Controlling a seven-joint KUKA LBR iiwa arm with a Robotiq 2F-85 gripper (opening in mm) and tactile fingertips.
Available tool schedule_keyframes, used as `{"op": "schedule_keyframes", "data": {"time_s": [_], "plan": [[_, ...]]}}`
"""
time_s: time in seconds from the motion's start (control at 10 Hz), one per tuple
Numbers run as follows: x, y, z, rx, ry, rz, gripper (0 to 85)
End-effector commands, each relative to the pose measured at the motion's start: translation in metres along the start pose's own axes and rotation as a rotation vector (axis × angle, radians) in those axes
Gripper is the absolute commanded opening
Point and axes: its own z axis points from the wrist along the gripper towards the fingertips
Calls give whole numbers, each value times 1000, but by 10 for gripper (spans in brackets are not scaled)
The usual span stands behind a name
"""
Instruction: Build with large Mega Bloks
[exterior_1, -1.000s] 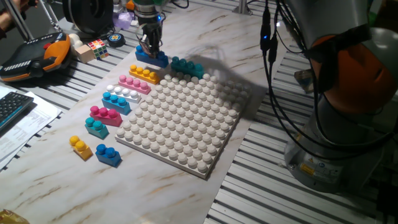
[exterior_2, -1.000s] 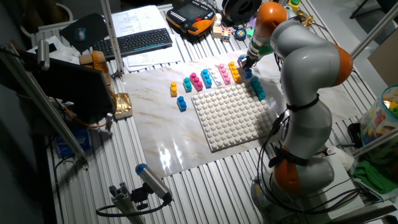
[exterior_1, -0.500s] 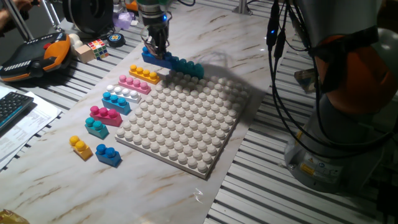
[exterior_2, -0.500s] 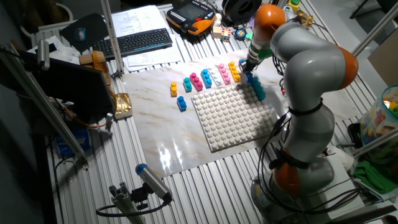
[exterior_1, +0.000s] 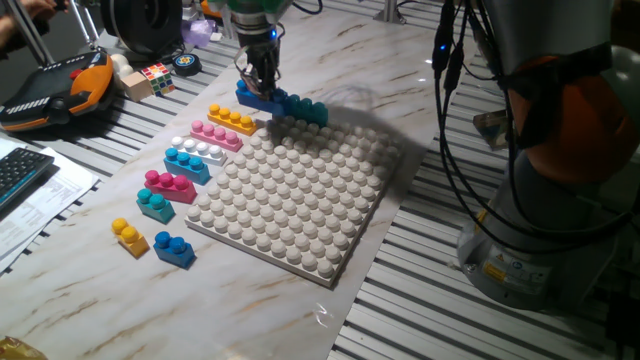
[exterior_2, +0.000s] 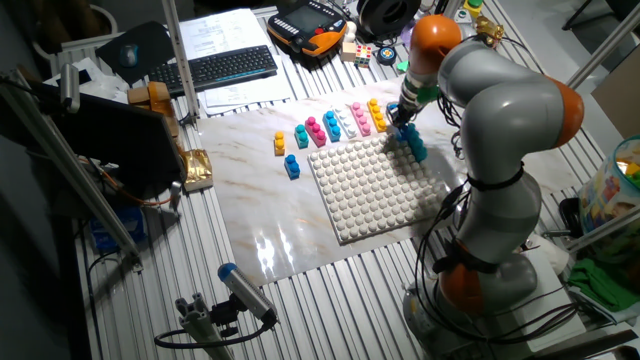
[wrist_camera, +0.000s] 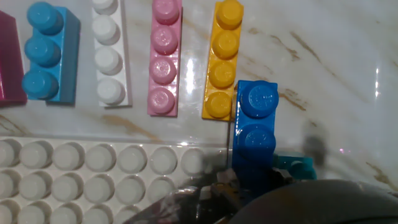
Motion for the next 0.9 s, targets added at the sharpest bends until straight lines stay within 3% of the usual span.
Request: {"op": "schedule_keyframes", "data": {"time_s": [0.0,0.2,0.4,0.6,0.7,0.8], "plan": [[0,0,0,-7,-4,11,7],[0,0,0,12,-46,21,7],[0,0,0,-1,-62,15,7],[0,0,0,12,-75,14,7],[0,0,0,19,-75,9,7],[2,2,-1,10,-54,4,7]]}}
